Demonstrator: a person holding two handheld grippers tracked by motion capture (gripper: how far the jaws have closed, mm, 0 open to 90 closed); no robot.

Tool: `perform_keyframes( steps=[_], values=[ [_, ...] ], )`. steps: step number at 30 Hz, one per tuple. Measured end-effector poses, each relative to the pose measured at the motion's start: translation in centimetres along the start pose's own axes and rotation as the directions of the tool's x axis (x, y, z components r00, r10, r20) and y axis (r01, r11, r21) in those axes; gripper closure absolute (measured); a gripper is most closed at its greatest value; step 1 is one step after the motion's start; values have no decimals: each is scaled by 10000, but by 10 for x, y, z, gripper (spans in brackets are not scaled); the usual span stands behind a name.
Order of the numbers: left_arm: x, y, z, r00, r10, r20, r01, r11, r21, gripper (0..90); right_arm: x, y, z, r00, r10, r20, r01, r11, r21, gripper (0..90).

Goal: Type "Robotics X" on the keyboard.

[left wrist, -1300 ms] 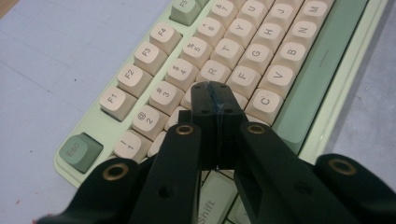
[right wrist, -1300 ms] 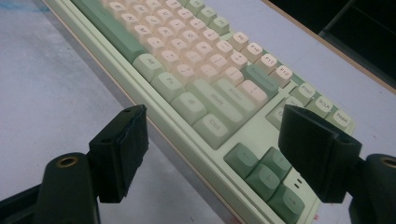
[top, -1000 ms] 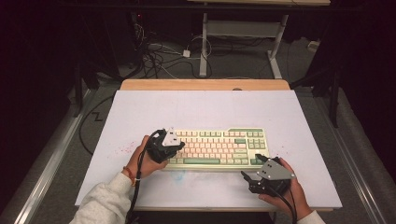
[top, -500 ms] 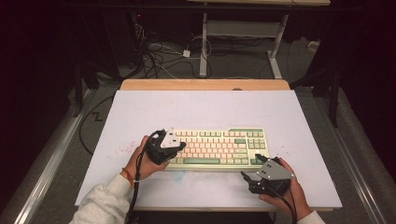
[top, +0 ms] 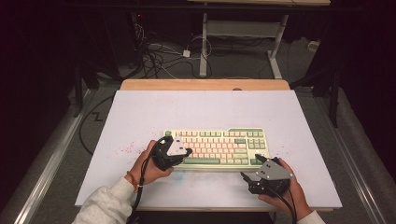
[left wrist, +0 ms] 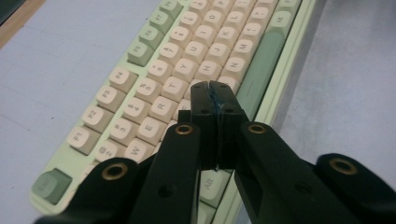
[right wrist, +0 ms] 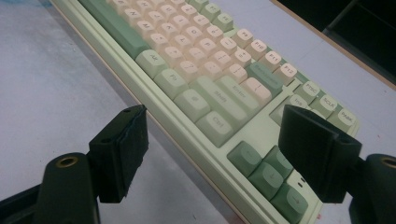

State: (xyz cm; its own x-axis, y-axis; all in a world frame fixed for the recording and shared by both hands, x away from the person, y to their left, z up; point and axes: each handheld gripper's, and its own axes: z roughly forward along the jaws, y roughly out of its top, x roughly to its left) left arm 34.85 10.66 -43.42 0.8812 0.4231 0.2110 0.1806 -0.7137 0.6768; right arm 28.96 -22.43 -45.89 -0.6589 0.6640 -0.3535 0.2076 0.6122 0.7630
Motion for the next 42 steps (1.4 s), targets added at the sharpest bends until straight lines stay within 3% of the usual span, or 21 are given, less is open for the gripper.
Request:
perform_keyframes(
  steps=[10, 21, 24, 28, 34, 42],
  values=[
    [-10, 2, 16, 9985, 391, 387, -411, 9978, 523, 863, 2, 0, 1, 9999, -123, -59, 123, 9998, 130, 244],
    [-9, 0, 22, 9986, 411, 343, -435, 9964, 731, 864, 5, 1, 2, 9995, -303, -103, 305, 9994, 166, 244],
    [-10, -1, 27, 9974, 430, 573, -483, 9943, 950, 872, 5, 1, 2, 9995, -317, -97, 318, 9994, 149, 244],
    [-11, 2, 26, 9973, 587, 437, -623, 9942, 873, 866, 5, 1, 2, 9993, -354, -112, 356, 9992, 192, 244],
    [-3, 4, 11, 9993, 292, 236, -300, 9989, 352, 854, 4, 0, 1, 9995, -308, -70, 309, 9994, 156, 244],
    [5, -2, -1, 9999, 142, -81, -142, 9999, 63, 795, 3, 1, 0, 9996, -282, -1, 282, 9996, 58, 247]
  ],
)
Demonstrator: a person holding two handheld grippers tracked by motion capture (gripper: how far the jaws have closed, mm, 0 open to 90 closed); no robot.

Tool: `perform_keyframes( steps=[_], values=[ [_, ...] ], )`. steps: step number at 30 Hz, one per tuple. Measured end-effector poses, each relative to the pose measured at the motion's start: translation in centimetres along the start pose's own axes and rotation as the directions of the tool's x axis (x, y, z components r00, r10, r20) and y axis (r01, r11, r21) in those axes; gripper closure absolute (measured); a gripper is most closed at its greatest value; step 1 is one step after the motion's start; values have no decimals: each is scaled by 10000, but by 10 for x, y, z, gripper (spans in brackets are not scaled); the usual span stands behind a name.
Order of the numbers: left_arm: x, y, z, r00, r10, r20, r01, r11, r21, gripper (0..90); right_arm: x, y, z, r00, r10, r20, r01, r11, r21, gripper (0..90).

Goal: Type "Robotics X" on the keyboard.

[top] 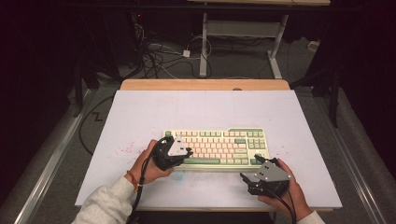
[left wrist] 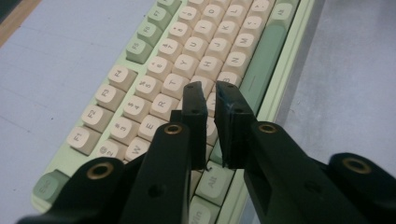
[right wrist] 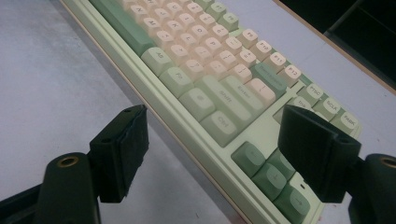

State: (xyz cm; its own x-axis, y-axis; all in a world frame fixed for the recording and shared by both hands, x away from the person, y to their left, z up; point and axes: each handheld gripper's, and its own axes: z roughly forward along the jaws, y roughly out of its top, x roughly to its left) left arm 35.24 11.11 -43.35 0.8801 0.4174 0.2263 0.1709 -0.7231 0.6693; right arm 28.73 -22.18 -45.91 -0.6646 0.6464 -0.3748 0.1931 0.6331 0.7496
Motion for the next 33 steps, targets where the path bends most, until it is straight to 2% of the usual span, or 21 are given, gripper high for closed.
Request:
perform_keyframes(
  steps=[3, 8, 11, 18, 21, 23, 27, 31, 33],
  values=[
    [3, -4, -4, 9998, -120, -183, 118, 9998, -138, 726, 0, 0, 0, 10000, 9, -5, -9, 10000, 22, 247],
    [3, -8, -10, 9984, 142, -552, -161, 9993, -336, 594, -1, 0, 0, 10000, 34, -5, -34, 10000, 19, 247],
    [3, -11, -13, 9954, 27, -960, -68, 9991, -424, 493, -1, 0, -1, 10000, 73, 5, -73, 10000, 12, 247],
    [4, -19, -17, 9876, -361, -1531, 269, 9977, -617, 252, -3, -1, -1, 10000, 93, 23, -93, 10000, -6, 247],
    [5, -23, -20, 9843, -505, -1693, 389, 9967, -714, 204, -4, -2, -1, 9999, 149, 42, -149, 9999, 3, 247],
    [5, -26, -23, 9808, -545, -1870, 397, 9958, -824, 196, -5, -2, -1, 9998, 210, 45, -210, 9998, 23, 247],
    [5, -34, -28, 9780, -552, -2013, 388, 9957, -844, 169, -7, -3, -1, 9995, 303, 74, -303, 9995, -26, 252],
    [3, -43, -31, 9716, -572, -2295, 386, 9957, -846, 169, -11, -4, -4, 9979, 598, 252, -592, 9980, -234, 279],
    [2, -48, -33, 9686, -620, -2407, 424, 9954, -861, 172, -13, -4, -5, 9973, 694, 232, -686, 9971, -317, 334]
  ],
)
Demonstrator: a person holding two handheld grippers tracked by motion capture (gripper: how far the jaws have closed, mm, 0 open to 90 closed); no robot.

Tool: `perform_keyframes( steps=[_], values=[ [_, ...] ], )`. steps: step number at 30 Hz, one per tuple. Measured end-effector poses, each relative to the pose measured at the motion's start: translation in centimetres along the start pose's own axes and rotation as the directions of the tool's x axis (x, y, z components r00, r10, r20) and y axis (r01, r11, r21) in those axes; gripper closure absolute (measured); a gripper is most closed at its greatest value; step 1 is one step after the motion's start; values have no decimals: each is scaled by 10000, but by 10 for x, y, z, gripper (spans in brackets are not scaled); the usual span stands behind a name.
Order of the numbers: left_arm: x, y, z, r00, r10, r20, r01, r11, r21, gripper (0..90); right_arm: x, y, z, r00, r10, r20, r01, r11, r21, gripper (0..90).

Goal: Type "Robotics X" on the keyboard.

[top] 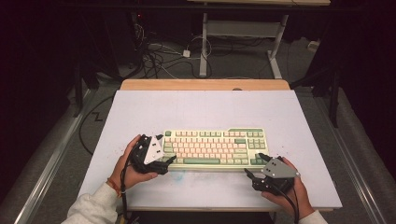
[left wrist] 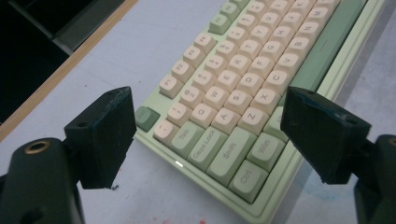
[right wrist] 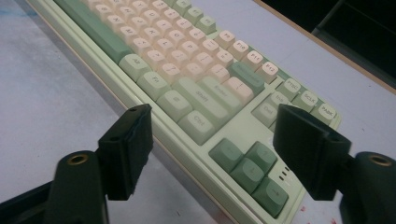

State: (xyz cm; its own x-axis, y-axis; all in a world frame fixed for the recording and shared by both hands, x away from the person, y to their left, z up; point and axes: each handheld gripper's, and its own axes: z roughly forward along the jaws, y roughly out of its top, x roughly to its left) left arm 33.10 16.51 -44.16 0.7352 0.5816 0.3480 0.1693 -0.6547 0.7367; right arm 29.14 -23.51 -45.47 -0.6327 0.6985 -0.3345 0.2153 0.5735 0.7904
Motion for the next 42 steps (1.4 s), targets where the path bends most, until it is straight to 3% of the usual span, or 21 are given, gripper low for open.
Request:
perform_keyframes(
  steps=[12, 15, 25, 31, 37, 42],
  values=[
    [-3, -24, -12, 9994, -304, -153, 308, 9993, 204, 176, -4, 2, -5, 9994, 212, -261, -219, 9994, -263, 529],
    [-3, -31, -15, 9978, -646, -143, 648, 9978, 148, 175, -7, 3, -6, 9988, 378, -298, -383, 9991, -154, 622],
    [-5, -48, -21, 9959, -900, -109, 904, 9944, 546, 170, -17, 13, -6, 9945, 707, -771, -714, 9974, -63, 886],
    [-4, -53, -22, 9922, -1244, -17, 1243, 9904, 608, 170, -18, 26, 2, 9927, 634, -1029, -635, 9980, 26, 900],
    [-7, -53, -15, 9943, -1057, 152, 1039, 9905, 902, 170, -17, 35, 14, 9902, 560, -1282, -527, 9982, 290, 900],
    [-6, -54, -15, 9935, -1124, 152, 1105, 9896, 924, 170, -15, 44, 25, 9882, 393, -1482, -339, 9987, 390, 899]
  ],
)
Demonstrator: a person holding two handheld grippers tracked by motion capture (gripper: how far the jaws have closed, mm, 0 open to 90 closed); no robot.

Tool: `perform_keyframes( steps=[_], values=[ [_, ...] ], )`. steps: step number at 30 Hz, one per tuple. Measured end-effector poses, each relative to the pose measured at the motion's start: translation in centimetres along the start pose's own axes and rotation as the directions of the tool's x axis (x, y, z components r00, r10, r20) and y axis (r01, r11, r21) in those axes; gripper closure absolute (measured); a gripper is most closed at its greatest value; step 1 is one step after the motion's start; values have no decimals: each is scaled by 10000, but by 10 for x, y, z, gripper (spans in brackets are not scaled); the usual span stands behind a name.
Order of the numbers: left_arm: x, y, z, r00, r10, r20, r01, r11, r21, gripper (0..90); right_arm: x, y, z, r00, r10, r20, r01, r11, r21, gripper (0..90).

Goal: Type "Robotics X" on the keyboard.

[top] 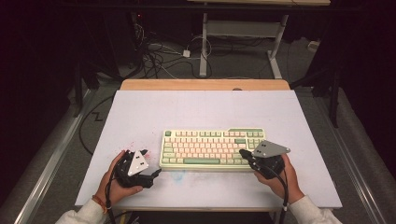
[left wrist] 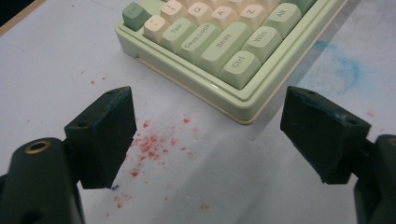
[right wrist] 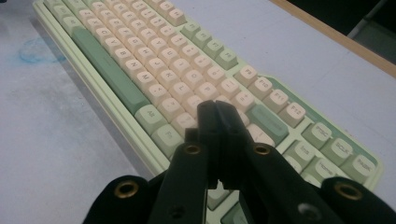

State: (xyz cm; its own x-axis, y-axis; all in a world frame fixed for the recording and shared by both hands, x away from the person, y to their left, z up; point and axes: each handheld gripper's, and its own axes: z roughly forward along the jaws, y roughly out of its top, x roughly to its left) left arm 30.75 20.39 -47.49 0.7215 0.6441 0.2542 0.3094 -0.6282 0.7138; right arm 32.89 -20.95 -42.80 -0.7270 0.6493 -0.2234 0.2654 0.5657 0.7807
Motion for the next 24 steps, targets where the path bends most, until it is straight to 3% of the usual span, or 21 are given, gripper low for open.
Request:
perform_keyframes(
  steps=[24],
  values=[
    [-4, 1, 4, 9996, 182, 204, -186, 9995, 240, 170, 8, 22, 30, 9981, -417, -461, 426, 9989, 192, 897]
  ],
)
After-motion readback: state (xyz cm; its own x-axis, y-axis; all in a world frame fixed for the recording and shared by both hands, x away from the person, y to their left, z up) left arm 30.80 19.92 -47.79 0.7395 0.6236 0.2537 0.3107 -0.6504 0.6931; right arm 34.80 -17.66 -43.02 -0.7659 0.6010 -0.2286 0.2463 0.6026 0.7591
